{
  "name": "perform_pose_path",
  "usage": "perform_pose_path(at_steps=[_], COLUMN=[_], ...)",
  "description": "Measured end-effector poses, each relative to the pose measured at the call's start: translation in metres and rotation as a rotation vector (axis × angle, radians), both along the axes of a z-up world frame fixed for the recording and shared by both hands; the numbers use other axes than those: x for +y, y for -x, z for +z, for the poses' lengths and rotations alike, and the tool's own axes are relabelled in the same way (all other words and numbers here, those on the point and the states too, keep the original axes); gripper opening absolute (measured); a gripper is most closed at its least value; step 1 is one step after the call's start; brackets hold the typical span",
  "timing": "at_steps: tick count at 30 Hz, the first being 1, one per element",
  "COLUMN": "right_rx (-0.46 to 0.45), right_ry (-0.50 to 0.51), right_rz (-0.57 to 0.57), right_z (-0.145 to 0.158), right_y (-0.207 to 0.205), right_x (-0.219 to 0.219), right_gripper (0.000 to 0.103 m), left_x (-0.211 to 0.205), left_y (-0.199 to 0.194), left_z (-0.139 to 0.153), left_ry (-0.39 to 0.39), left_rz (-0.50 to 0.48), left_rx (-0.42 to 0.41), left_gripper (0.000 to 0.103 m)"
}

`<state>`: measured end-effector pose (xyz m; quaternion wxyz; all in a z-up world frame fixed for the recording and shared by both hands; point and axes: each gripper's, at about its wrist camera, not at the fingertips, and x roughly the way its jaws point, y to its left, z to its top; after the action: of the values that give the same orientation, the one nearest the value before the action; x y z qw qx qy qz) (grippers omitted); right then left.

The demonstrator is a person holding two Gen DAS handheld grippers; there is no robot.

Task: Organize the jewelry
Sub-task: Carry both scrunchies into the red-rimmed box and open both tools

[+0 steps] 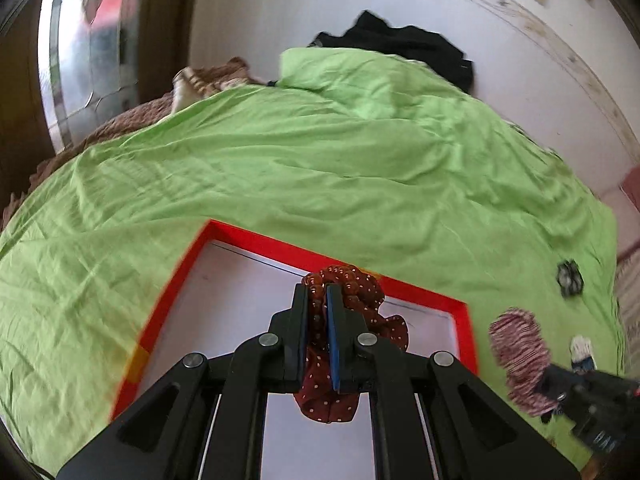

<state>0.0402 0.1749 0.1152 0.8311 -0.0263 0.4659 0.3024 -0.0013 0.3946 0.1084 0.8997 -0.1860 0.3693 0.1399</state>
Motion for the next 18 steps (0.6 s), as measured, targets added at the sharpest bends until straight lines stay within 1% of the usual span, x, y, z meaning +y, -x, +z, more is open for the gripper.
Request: perform_pose_path(at_steps=[2,3,5,9,12,14,16,17,18], right_rx=[-0.008,-0.015,-0.003,-0.001,-0.003,-0.012,-0.031,-0.044,-0.052], right_ry=[0.028,0.058,0.085,0.13,0.147,0.16,0.172,0.176,0.18], right_rz=[0.011,0.015,0.016,-0.006,-0.025,-0.029,-0.025,-0.023,-0.023], right_z=[-0.008,-0.015,-0.029,-0.049,-0.055,-0.054,-0.051,-0.047,-0.044], right_y=[-0.006,-0.011,-0.018,-0.031,-0.035,-0.035,-0.031,-0.028,-0.026], right_x=[0.021,0.034,0.05,0.065,0.071,0.074,0.074,0.073,0.072], right_gripper=[0.011,0.011,0.011,0.011,0.018,0.022,0.031,0.032,0.034], left_x=[0.012,0.018,0.027,0.039,0.042,0.043,0.043,0.043,0.042], left_y=[-0.004,-0.007,-0.01,-0.009,-0.005,-0.002,0.001,0.003,0.005], left_z=[-0.005,-0.008,-0.014,-0.021,-0.017,-0.014,-0.011,-0.009,-0.007], left_ry=[-0.002,-0.01,-0.025,-0.021,-0.033,-0.029,-0.012,-0.013,-0.019], left_rz=[0.026,0.046,0.07,0.094,0.126,0.128,0.116,0.119,0.125], left_rx=[0.013,0.021,0.04,0.058,0.036,0.024,0.01,-0.002,-0.014], left_gripper=[0.008,0.008,0.008,0.009,0.01,0.014,0.028,0.031,0.036])
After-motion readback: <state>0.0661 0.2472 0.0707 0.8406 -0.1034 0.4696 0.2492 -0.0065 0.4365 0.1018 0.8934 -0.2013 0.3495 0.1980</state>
